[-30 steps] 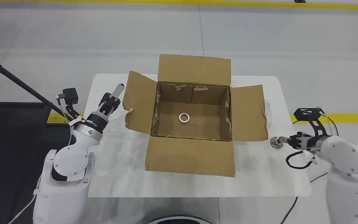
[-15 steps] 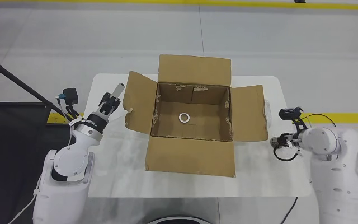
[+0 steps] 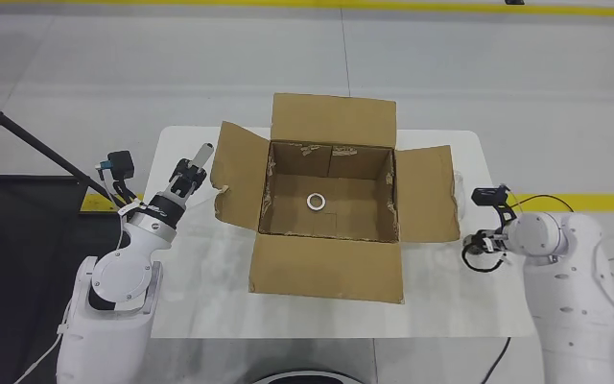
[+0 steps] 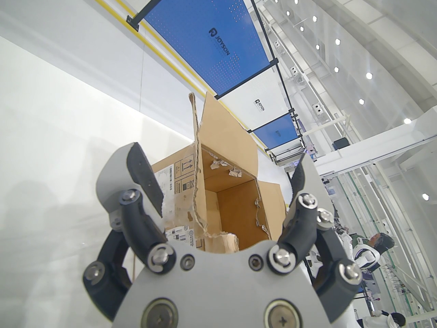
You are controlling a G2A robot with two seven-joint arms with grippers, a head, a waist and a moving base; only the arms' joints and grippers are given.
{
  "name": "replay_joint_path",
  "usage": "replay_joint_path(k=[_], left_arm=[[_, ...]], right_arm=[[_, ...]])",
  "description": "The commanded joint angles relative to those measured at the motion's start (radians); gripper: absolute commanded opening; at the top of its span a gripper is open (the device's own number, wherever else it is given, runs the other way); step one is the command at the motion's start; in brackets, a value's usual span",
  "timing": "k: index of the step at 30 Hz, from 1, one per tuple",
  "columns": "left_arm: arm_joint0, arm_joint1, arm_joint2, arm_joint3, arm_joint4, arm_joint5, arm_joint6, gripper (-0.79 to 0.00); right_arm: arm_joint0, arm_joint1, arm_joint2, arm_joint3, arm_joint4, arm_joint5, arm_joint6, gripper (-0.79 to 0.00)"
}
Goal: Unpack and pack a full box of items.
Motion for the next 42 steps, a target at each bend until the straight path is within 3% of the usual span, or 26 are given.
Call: replay_joint_path(k=[1,7,15,22,30,35,42], left_arm=[[0.000,0.000,0.000,0.000,0.000,0.000,0.000,0.000],[0.000,0.000,0.000,0.000,0.000,0.000,0.000,0.000],[0.000,0.000,0.000,0.000,0.000,0.000,0.000,0.000],[0.000,0.000,0.000,0.000,0.000,0.000,0.000,0.000],[0.000,0.000,0.000,0.000,0.000,0.000,0.000,0.000],[0.000,0.000,0.000,0.000,0.000,0.000,0.000,0.000],[0.000,0.000,0.000,0.000,0.000,0.000,0.000,0.000]], right_arm=[[0.001,0.001,-0.007,0.006,-0.001,0.002,0.001,-0.453],[0.009,0.005,-0.022,0.023,-0.005,0.012,-0.003,-0.523],[0.010,0.014,-0.011,0.001,0.013,0.014,-0.006,-0.785],[-0.019,0.030,0.054,-0.163,0.060,0.003,0.011,-0.785],[-0.092,0.042,0.169,-0.539,0.160,0.036,-0.061,-0.785],[-0.145,0.042,0.220,-0.706,0.337,0.011,-0.143,-0.785],[-0.191,0.046,0.259,-0.820,0.610,-0.089,-0.250,-0.785]])
